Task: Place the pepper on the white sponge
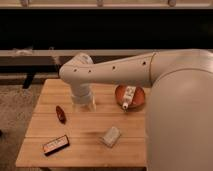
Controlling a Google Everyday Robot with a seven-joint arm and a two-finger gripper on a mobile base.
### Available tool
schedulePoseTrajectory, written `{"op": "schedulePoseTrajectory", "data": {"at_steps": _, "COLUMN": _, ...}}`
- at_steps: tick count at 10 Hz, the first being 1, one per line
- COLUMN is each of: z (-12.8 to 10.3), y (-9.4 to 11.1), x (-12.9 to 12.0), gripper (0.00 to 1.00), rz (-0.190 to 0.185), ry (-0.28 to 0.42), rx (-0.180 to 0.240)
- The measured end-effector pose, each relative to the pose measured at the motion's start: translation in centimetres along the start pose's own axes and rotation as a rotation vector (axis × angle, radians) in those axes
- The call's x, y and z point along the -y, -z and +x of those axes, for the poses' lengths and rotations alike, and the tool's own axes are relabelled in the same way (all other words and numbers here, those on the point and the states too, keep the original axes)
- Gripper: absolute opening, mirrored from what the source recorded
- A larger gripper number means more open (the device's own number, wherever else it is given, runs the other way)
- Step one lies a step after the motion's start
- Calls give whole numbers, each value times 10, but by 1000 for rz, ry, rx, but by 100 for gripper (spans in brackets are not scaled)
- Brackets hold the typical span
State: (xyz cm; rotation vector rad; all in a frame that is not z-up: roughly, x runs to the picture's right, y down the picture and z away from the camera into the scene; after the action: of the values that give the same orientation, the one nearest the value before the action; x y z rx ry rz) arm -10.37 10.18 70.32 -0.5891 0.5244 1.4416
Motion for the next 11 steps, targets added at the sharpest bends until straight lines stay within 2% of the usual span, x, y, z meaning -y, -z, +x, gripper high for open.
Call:
{"op": "schedulePoseTrajectory", "data": {"at_steps": 7, "z": 0, "y": 0, "x": 0, "gripper": 65, "rz": 0, "ry": 0, "rx": 0}}
{"op": "schedulePoseTrajectory", "data": {"at_steps": 9, "z": -3, "y": 0, "x": -2, "gripper": 65, "rz": -6, "ry": 19, "rx": 5}}
{"op": "schedulePoseTrajectory", "data": {"at_steps": 11, "z": -13, "y": -1, "x": -20, "gripper": 65, "rz": -23, "ry": 54, "rx": 18}}
